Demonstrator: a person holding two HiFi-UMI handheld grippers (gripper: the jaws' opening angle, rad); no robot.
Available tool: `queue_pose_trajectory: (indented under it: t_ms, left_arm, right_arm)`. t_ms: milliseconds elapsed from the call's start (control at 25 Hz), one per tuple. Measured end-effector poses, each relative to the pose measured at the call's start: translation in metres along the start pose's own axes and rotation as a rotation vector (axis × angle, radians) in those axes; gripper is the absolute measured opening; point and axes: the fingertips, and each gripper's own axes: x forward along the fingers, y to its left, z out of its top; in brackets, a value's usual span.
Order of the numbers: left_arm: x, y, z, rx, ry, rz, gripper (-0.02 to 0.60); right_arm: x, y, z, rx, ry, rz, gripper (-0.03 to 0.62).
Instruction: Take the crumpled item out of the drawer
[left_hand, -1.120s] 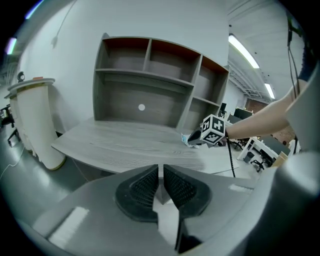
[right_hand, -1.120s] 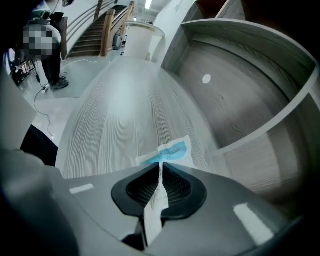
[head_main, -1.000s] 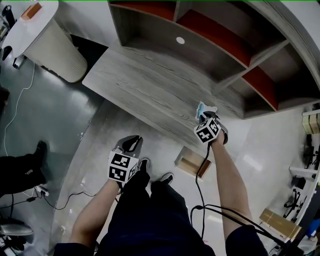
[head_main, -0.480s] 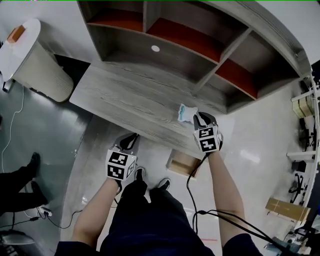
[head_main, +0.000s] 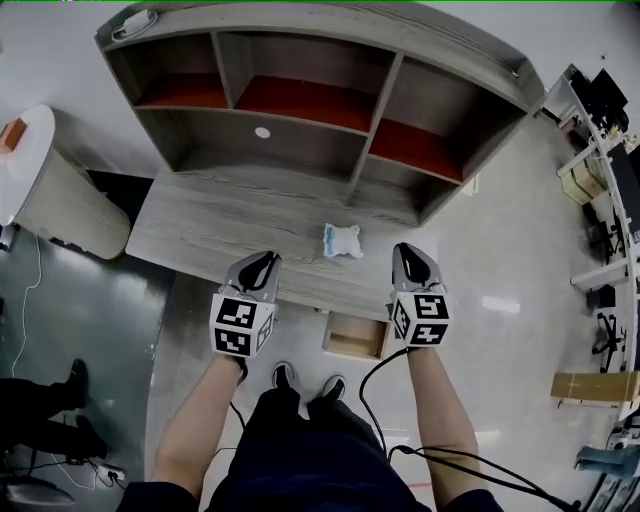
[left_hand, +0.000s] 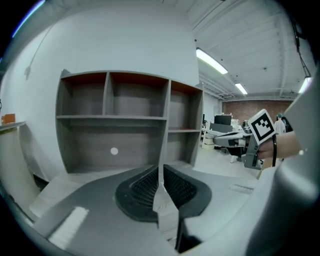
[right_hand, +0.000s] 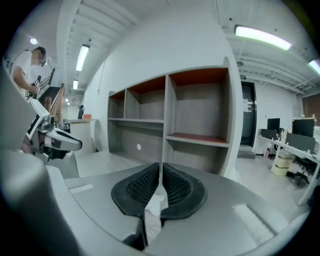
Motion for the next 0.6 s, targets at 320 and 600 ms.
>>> queue_pose_trajectory:
  t_ms: [320, 600]
  left_arm:
    - [-0.023, -0.041, 0.112, 0.025, -0.236, -0.041, 0.034]
    - [-0.057, -0.068, 0.177, 0.055, -0.382, -0.056, 0.034]
  right_arm:
    - [-0.071, 0.006, 0.089, 0.013, -0.24, -0.027, 0.028]
    - [-0.122, 0.004, 0.151, -0.008, -0.397, -0.059, 0.021]
